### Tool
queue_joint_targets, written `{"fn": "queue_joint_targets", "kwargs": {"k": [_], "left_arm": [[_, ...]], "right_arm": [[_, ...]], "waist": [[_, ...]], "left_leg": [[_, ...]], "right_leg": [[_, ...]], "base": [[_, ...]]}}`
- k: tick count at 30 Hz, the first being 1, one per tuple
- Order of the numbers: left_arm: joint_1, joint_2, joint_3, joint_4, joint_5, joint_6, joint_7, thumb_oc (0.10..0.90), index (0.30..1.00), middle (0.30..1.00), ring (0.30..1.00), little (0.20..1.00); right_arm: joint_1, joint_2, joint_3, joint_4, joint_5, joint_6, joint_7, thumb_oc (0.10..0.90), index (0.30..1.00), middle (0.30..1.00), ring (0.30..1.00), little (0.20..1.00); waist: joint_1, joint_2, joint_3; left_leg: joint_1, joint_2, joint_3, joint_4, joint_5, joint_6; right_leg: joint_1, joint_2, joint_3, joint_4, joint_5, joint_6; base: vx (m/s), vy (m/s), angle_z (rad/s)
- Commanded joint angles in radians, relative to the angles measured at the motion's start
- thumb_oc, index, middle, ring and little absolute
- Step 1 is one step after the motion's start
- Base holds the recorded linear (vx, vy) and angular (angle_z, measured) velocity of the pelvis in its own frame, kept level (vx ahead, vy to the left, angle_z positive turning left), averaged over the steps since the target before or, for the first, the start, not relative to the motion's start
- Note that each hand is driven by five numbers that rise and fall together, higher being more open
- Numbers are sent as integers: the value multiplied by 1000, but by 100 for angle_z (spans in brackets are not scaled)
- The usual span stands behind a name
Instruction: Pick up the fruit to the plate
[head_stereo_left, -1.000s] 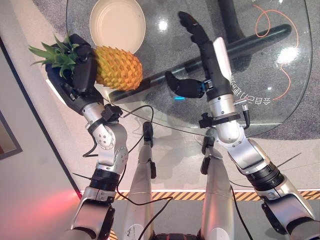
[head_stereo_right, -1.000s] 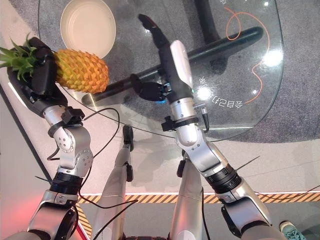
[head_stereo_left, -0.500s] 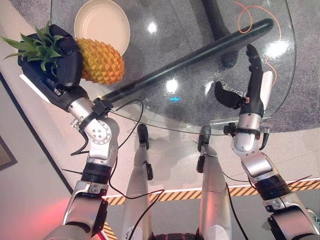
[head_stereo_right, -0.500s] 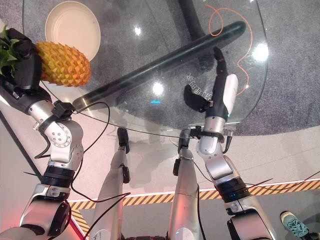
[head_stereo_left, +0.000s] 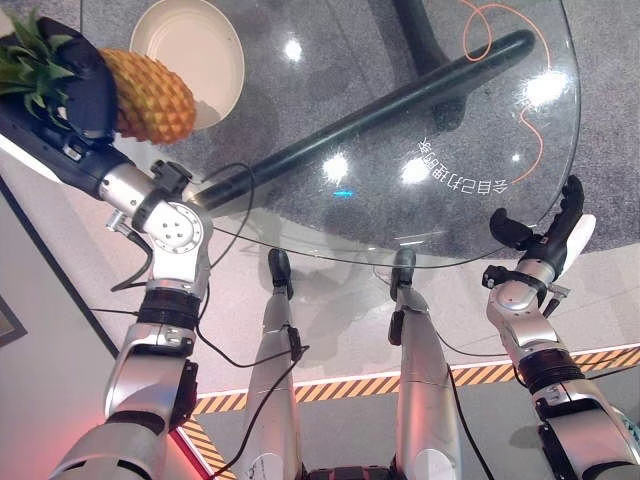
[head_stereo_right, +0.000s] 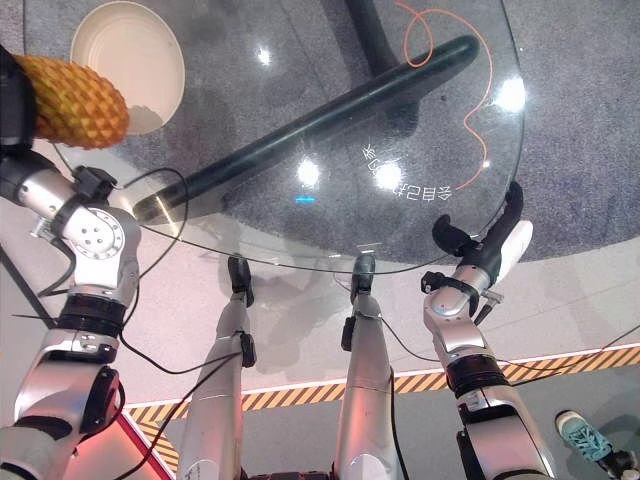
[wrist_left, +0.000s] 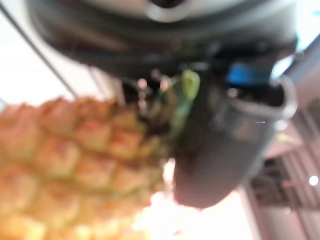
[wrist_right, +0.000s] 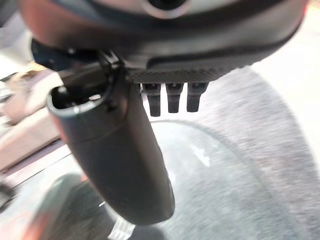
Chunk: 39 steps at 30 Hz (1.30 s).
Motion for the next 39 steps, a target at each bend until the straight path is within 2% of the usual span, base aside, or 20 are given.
{"fn": "queue_joint_targets", "kwargs": {"k": [1, 9, 13, 20, 28, 39], "left_arm": [[-161, 144, 0, -3, 77, -126, 62, 100, 300, 300, 300, 200], [-224, 187, -27, 98, 112, -128, 133, 100, 300, 300, 300, 200], [-269, 208, -63, 147, 115, -110, 158, 100, 300, 300, 300, 200], [-311, 226, -102, 208, 72, -109, 125, 100, 300, 300, 300, 200], [-336, 224, -126, 248, 38, -112, 100, 100, 300, 300, 300, 200], [-377, 208, -148, 285, -55, -141, 18, 103, 302, 302, 302, 203]], "right_arm": [[-24, -44, -23, 21, 53, -73, -91, 800, 900, 900, 900, 900], [-61, -40, -18, 223, 87, -73, -57, 800, 900, 900, 900, 900], [-68, -41, -23, 348, 134, -74, 2, 800, 900, 900, 900, 900], [-65, -31, -12, 477, 153, -57, 81, 800, 900, 900, 900, 900], [-62, -13, 14, 520, 145, -23, 146, 800, 900, 900, 900, 900], [-68, 16, 34, 514, 136, -30, 159, 800, 900, 900, 900, 900]], "waist": [[20, -62, -27], [23, -63, -27], [21, -63, -27], [19, -67, -27], [14, -74, -27], [4, -91, -27]], "left_leg": [[-6, 24, -1, 123, -116, -20], [-14, 30, -6, 137, -121, -20], [-22, 32, -7, 143, -124, -18], [-29, 35, -9, 156, -132, -15], [-39, 37, -9, 165, -138, -11], [-47, 39, -10, 169, -144, -10]], "right_leg": [[98, 10, -77, -147, 97, -4], [97, 18, -75, -139, 84, -12], [87, 23, -69, -134, 81, -15], [80, 31, -61, -125, 76, -18], [69, 40, -52, -118, 70, -23], [60, 53, -43, -118, 71, -23]], "base": [[7, -23, -4], [4, -3, -2], [0, 0, 0], [4, -1, 0], [0, 0, 0], [0, 0, 0]]}}
